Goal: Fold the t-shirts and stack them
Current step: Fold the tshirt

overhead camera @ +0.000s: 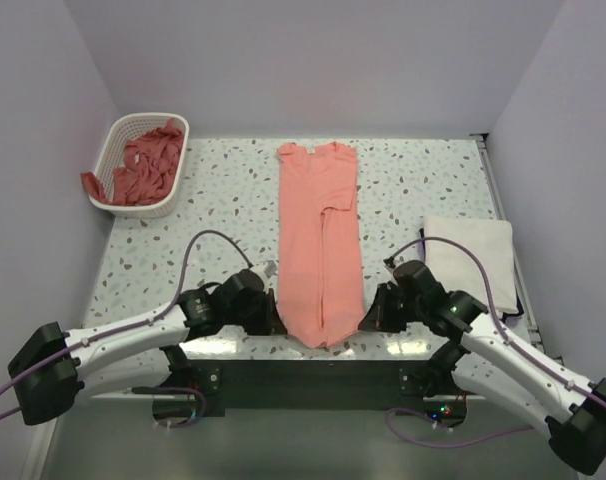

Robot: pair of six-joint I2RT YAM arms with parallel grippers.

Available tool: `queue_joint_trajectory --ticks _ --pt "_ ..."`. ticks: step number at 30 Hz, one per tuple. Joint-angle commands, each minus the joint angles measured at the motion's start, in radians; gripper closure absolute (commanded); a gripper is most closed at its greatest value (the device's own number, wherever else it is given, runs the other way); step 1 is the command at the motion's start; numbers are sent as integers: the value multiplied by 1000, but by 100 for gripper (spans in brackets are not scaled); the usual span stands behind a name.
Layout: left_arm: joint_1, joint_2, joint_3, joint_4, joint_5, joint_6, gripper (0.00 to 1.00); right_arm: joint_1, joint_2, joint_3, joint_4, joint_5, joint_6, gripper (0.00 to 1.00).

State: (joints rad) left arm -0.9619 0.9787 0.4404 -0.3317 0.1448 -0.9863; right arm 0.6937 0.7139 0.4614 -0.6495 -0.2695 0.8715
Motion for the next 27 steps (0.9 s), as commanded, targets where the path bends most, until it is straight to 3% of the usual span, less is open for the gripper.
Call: queue_joint_trajectory --ticks 1,6,9,13,27 --pt "52 58 118 16 -47 72 100 1 106 129 22 118 -107 100" --pt "179 193 233 97 -42 115 100 -16 379 272 200 162 -147 100" --pt "204 303 322 129 -132 132 100 -57 522 333 299 185 -149 100" --pt "248 469 409 187 -181 92 100 -172 663 402 395 179 -138 100" --pt "430 776 741 172 -186 95 100 -322 1059 743 450 150 -166 100"
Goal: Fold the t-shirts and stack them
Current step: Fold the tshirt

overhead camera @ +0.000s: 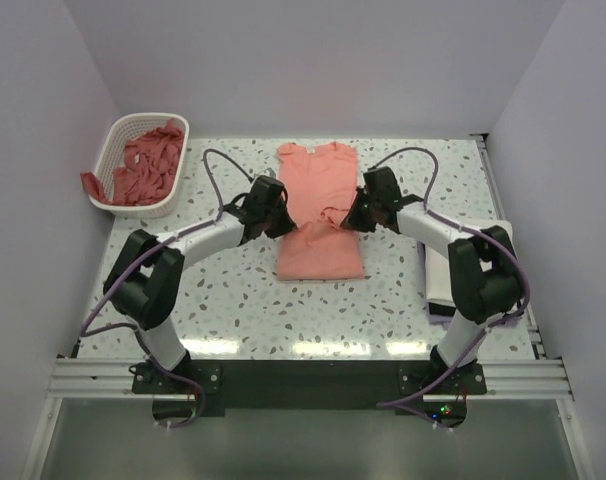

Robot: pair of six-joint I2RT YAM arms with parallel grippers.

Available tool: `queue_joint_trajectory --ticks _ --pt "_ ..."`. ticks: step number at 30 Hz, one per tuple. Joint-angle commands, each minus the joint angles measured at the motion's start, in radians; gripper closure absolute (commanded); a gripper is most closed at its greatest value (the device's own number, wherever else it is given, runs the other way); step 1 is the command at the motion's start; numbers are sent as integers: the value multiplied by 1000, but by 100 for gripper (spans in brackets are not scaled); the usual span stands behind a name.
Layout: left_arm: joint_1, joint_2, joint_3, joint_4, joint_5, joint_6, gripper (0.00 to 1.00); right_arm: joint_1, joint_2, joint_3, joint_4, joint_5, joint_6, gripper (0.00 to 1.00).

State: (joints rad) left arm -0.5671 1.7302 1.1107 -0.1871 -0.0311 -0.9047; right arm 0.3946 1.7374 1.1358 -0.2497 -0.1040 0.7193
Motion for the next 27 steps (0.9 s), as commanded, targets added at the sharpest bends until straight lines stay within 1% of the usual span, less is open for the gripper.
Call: queue_joint_trajectory --ticks 1,7,8,13,23,27 --pt "42 41 81 20 -9 18 100 -36 48 77 50 -26 -14 100" --pt "98 83 123 64 26 50 100 -80 116 133 52 -51 -11 100" --pt "101 92 136 60 48 56 100 -85 122 137 52 -54 -8 100" --pt "115 153 202 48 57 89 100 -118 157 162 63 -76 6 100" --pt "142 216 255 60 63 104 100 -157 227 205 70 -111 17 100" --pt "151 245 279 66 86 128 100 -172 241 206 84 -135 22 100"
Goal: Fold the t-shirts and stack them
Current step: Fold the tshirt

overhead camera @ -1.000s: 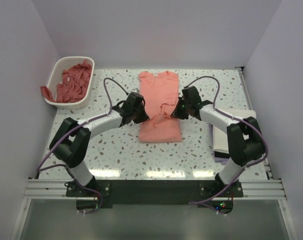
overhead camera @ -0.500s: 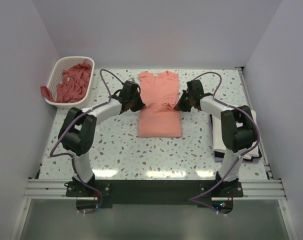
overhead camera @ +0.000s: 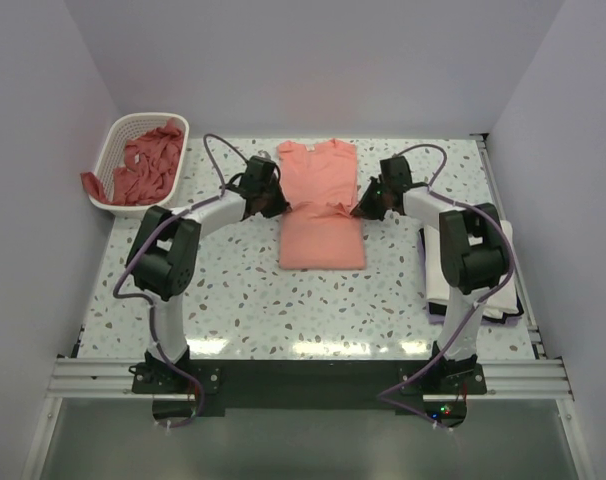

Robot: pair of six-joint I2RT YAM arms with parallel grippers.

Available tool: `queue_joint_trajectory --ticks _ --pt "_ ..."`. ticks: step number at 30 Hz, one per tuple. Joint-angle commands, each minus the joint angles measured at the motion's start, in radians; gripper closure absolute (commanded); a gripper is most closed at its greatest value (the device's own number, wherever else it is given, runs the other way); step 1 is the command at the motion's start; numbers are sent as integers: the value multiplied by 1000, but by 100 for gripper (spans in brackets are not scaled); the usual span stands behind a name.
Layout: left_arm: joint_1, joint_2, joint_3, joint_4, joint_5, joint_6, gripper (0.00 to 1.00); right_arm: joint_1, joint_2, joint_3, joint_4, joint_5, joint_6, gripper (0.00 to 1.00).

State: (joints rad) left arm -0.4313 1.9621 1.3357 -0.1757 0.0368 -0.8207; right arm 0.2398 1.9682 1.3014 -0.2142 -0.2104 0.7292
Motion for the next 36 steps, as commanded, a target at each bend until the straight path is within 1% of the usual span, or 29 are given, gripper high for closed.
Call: queue_joint_trajectory --ticks 1,2,3,4,5,6,7,8,9,10,12,15,16,17,18,19,20,21,23,26,28,31,33,36 --pt "22 18 57 58 23 51 97 -19 14 48 49 -30 6 98" --pt "25 18 59 59 25 58 94 -25 14 55 45 -29 6 94" --pt "32 15 50 70 35 64 90 -33 11 58 45 -30 4 87" --pt "45 6 42 108 44 74 79 -36 8 65 48 -38 -4 83" --pt "54 0 39 120 54 84 73 -40 5 73 45 -38 -10 80" --pt "60 -12 43 119 55 107 66 -46 -5 81 36 -37 -17 74" --pt "72 -20 55 110 55 118 55 -50 -12 94 30 -34 -23 70" --pt "77 -35 60 102 58 136 50 -54 -20 99 18 -34 -37 66" --pt "80 -48 62 99 55 143 47 -60 -32 99 16 -32 -43 59" --pt "80 -60 56 91 48 146 44 -60 -57 96 10 -30 -59 57" --pt "77 -97 28 96 58 143 43 -56 -86 84 24 -35 -73 52" --pt "65 -126 -13 120 86 121 59 -25 -126 55 41 -43 -85 52" --pt "48 -126 -18 130 89 120 71 -14 -132 47 38 -38 -97 53" --pt "39 -114 -18 130 95 123 77 -4 -134 42 41 -37 -100 54" --pt "25 -105 -7 125 103 124 81 16 -132 39 47 -47 -105 57" --pt "19 -91 -1 119 109 124 90 27 -126 36 56 -53 -111 60" --pt "16 -65 5 117 121 121 94 47 -103 41 56 -61 -116 63" --pt "9 -51 14 114 126 120 100 56 -89 54 53 -70 -119 70" --pt "5 -14 32 114 138 120 100 75 -39 71 47 -81 -135 77" --pt "5 43 59 111 146 135 100 85 49 120 42 -110 -149 81" --pt "5 73 101 93 146 152 100 84 98 171 29 -118 -163 82" --pt "14 138 167 51 100 201 100 73 184 243 0 -110 -186 83" --pt "35 167 180 38 55 215 100 49 222 263 4 -122 -180 83" --pt "72 178 152 59 71 213 100 6 230 240 36 -171 -142 83"
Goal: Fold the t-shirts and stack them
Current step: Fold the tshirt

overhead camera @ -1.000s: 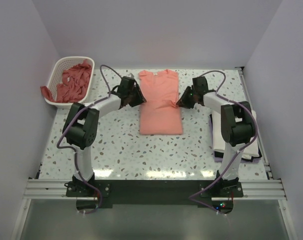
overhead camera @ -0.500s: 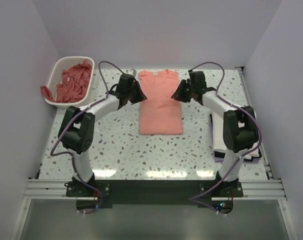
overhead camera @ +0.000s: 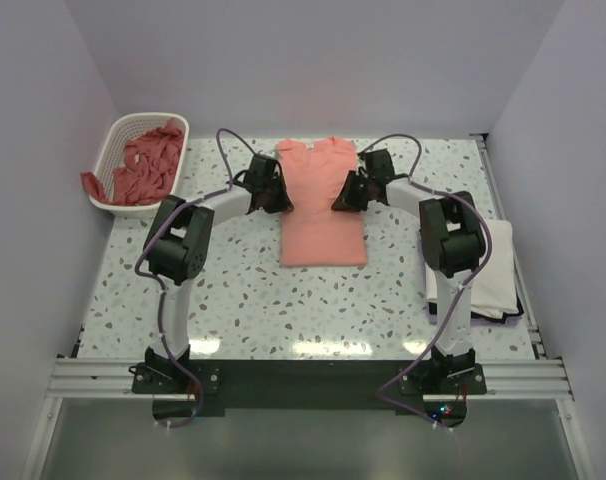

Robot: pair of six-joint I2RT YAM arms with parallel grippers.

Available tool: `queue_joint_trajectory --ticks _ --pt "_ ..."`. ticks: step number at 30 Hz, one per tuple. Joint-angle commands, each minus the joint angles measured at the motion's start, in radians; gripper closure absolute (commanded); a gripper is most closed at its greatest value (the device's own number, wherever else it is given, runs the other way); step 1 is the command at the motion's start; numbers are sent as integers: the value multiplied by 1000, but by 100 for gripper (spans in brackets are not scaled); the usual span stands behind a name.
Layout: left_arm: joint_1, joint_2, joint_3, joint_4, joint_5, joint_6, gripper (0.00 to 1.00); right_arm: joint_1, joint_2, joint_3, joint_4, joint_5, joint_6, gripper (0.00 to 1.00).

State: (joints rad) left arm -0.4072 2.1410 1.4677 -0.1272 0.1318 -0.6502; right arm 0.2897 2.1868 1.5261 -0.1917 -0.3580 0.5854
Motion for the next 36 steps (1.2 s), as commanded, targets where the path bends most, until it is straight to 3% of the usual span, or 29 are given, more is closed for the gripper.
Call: queue_joint_trajectory --ticks 1,12,23,28,31,36 --pt "54 0 13 15 -21 43 100 -61 13 8 35 -38 10 83" --pt "65 23 17 17 15 38 100 -156 54 -3 132 -263 154 81" --pt "77 -12 32 17 66 20 100 -196 53 -66 178 -302 234 80" --pt "90 -127 39 -3 71 15 100 -198 -66 -47 63 -190 148 79" --pt "90 -203 13 -6 72 -12 94 -196 -161 -70 35 -131 117 78" --pt "28 -325 -183 92 114 -86 91 -167 -333 -263 90 -102 125 77"
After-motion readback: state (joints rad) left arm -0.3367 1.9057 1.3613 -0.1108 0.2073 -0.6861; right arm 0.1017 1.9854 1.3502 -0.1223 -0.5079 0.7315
